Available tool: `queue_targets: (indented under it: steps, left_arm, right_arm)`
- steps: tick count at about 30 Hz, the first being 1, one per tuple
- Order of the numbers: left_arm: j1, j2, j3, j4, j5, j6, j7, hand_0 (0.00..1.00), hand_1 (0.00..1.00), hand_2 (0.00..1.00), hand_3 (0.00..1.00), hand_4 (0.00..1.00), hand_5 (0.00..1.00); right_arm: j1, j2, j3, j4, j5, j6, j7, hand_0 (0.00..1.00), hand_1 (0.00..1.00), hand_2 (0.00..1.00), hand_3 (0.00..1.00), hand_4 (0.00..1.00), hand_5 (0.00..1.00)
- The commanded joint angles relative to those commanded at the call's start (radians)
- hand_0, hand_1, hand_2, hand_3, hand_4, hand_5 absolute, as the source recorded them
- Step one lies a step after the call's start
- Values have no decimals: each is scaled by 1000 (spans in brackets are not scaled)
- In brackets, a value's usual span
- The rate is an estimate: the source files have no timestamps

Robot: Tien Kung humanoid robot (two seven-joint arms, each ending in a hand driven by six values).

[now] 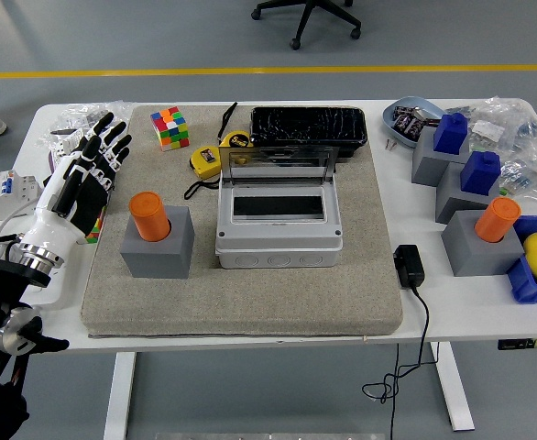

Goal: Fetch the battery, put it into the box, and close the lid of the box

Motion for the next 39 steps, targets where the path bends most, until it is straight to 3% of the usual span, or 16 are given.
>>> queue_targets:
  steps: [15,16,21,22,27,28,39]
  left_arm:
    - [2,-9,0,58,120,9,-5,998,998,998,998,998,620]
    - [3,-9,-1,63,129,6,-5,998,998,998,998,998,541]
    - [8,-8,4,65,151,-2,0,998,998,998,998,998,541]
    - [10,-7,6,63,154,-2,1,998,998,998,998,998,373]
    - [10,-9,18,59,171,1,3,998,998,998,998,998,373]
    - [9,-8,21,58,174,1,3,998,998,998,998,998,293]
    - [11,-8,54,26,188,2,4,998,998,998,998,998,249]
  right_arm:
    - [-1,0,-9,1,7,-1,-4,836,815,787,824,998,998]
    - [-1,0,-10,1,8,-1,-4,836,814,787,821,998,998]
    - [-2,-1,-6,1,7,-3,-5,836,814,787,821,998,998]
    - [-2,-1,-6,1,7,-3,-5,838,815,786,822,998,998]
    - [-1,-2,-6,1,8,-3,-6,838,815,786,822,998,998]
    - [0,-2,-6,1,9,-3,-6,835,813,785,817,998,998]
    - [4,-4,0,2,6,-2,-7,835,813,784,817,998,998]
